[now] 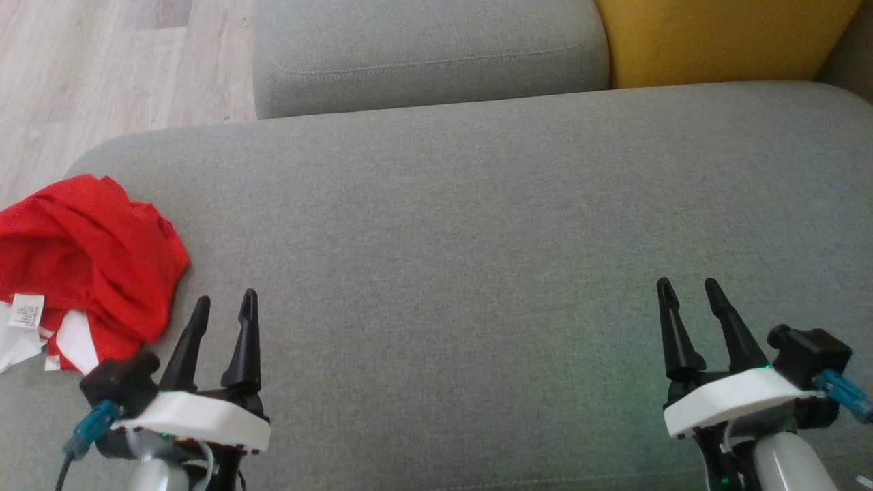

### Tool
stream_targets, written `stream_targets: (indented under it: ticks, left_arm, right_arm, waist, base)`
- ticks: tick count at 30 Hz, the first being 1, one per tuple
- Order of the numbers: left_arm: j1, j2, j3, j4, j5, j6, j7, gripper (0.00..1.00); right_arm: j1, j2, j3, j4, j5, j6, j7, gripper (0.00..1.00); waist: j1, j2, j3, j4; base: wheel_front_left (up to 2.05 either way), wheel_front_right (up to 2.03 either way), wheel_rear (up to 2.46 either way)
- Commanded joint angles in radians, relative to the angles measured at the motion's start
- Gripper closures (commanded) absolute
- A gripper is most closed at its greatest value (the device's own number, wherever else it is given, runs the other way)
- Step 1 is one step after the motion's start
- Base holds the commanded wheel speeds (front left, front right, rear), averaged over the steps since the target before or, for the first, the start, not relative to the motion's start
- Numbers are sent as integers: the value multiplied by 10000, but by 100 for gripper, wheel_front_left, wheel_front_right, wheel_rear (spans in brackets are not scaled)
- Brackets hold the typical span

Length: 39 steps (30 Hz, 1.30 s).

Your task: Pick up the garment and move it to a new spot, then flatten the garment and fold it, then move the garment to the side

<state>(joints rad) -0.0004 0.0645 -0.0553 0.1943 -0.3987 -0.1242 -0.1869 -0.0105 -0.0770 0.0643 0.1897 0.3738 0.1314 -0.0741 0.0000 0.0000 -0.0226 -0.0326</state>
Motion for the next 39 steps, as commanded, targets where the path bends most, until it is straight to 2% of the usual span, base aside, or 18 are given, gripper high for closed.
stream_targets:
  ticks: [1, 20, 39]
  left_arm:
    - [-266, 145, 189, -292, 380, -49, -164, 0]
    - [-270, 111, 227, 332, 2557, -59, -749, 0]
    - [-345, 27, 398, 645, 2228, -62, -749, 0]
  right_arm:
    - [-414, -175, 260, -308, -374, -6, -151, 0]
    - [-373, -90, 344, -190, -2598, -7, -444, 0]
    - [-300, 145, -8, -140, -2204, -7, -474, 0]
  waist:
    - [0, 0, -1, 7]
    - [0, 0, -10, -29]
    - [0, 0, 33, 4]
  base:
    - [0, 0, 0]
    - [0, 0, 0]
    - [0, 0, 0]
